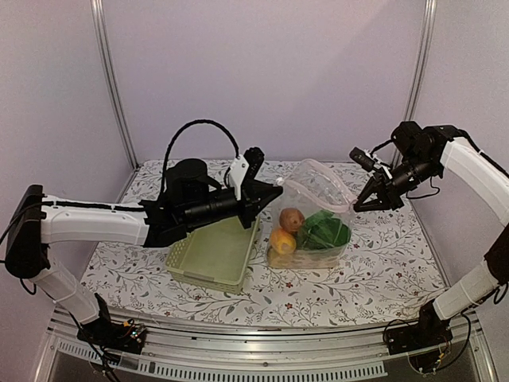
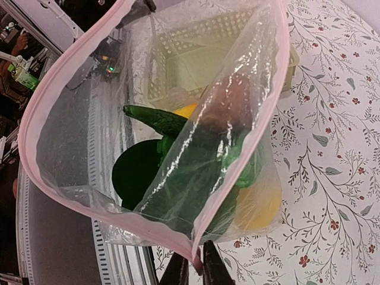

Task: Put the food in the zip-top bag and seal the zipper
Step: Adjust the zipper food storage bag at the center of the board.

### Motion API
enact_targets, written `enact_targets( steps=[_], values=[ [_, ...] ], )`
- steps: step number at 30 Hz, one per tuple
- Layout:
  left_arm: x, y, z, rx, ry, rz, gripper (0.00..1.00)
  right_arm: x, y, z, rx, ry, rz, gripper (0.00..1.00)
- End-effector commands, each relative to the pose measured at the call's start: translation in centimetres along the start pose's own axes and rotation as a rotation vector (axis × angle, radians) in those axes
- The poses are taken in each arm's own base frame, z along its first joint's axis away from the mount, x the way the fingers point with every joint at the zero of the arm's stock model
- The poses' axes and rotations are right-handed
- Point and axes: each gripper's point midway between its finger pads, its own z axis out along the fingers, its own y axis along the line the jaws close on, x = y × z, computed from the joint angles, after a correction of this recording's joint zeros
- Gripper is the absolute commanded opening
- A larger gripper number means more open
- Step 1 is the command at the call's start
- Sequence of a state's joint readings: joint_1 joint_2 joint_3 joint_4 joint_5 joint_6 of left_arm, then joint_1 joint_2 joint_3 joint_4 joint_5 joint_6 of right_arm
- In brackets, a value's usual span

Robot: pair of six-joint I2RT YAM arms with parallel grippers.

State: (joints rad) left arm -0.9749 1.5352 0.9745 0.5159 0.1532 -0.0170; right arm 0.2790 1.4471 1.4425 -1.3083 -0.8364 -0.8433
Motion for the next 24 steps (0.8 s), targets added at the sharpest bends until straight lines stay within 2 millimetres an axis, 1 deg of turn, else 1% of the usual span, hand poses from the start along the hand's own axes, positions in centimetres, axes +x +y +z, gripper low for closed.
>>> enact_targets(
  steps=[1,3,8,13,17,24],
  values=[
    [0.1,1.2,-0.5,-0.032,0.013,-0.007,0.0,-2.0,1.5,-1.2,-0.029,-0.071,-0.196,0.0],
    [-0.1,1.5,-0.7,-0.046,0.011,-0.004,0.0,-2.1,1.2,-1.7,0.017,-0.046,-0.213,0.0],
    [-0.4,2.2,-1.4,-0.074,0.008,-0.001,0.0,-1.3,-0.2,-3.0,0.149,0.047,-0.235,0.0],
    [-0.8,2.5,-1.9,-0.093,-0.002,0.006,0.0,-0.9,-1.6,-4.0,0.234,0.096,-0.22,0.0],
    [-1.0,2.8,-2.2,-0.102,-0.001,0.014,0.0,-1.5,-2.7,-5.3,0.288,0.097,-0.204,0.0],
    [-1.7,2.9,-2.1,-0.101,0.003,0.033,0.0,-2.5,-2.9,-6.8,0.336,0.111,-0.224,0.0]
  ],
)
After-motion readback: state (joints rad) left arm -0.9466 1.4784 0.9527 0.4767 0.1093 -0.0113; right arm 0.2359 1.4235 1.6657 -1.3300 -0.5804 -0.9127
